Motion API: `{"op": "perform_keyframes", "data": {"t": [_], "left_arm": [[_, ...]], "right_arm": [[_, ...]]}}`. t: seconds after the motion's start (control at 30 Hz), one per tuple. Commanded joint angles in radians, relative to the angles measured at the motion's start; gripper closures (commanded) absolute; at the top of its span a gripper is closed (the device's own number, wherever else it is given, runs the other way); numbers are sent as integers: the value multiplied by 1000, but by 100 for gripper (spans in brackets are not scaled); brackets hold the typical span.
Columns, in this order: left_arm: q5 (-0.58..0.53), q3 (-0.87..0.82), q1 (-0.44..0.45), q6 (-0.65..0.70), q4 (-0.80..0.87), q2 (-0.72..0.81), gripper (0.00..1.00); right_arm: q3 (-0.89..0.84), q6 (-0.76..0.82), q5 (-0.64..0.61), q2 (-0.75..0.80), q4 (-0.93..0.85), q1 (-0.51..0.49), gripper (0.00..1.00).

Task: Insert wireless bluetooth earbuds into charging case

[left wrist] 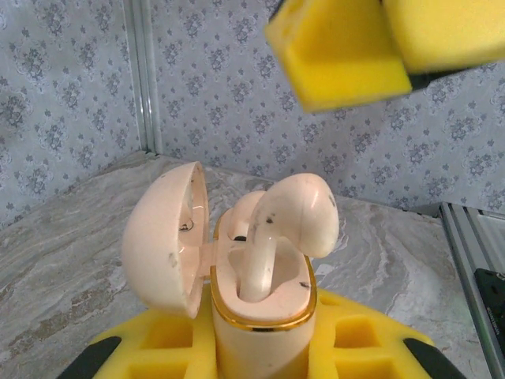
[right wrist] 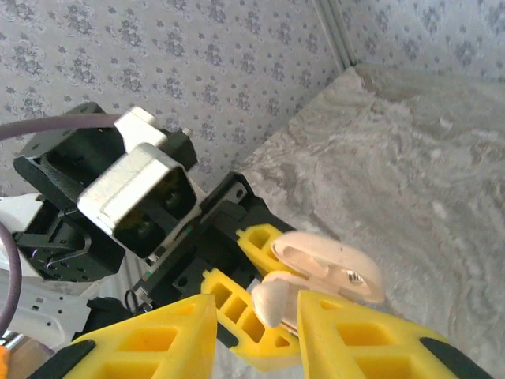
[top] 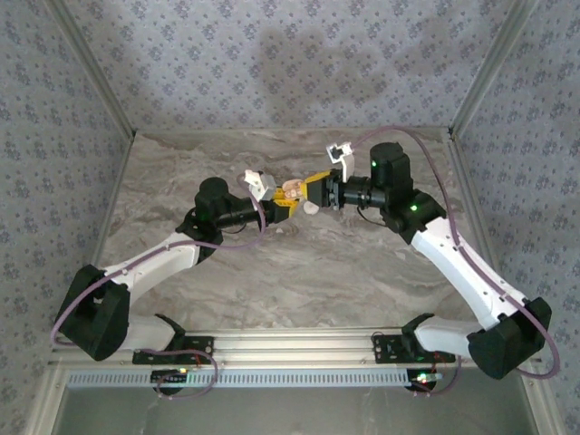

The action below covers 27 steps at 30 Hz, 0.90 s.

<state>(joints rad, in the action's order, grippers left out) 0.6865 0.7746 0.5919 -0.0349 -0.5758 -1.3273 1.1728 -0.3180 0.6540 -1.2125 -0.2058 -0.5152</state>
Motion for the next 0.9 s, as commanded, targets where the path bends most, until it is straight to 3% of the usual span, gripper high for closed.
{"op": "perform_keyframes", "data": {"t": [0.0,0.87], "left_arm": [[-2,40,5,15,-9,31,82],[-6,37,5,2,-2,37,82]], "right_arm": [[-21,-95,67,-23,35,2,68],[11,-85,101,-88,39,-16,78]]}}
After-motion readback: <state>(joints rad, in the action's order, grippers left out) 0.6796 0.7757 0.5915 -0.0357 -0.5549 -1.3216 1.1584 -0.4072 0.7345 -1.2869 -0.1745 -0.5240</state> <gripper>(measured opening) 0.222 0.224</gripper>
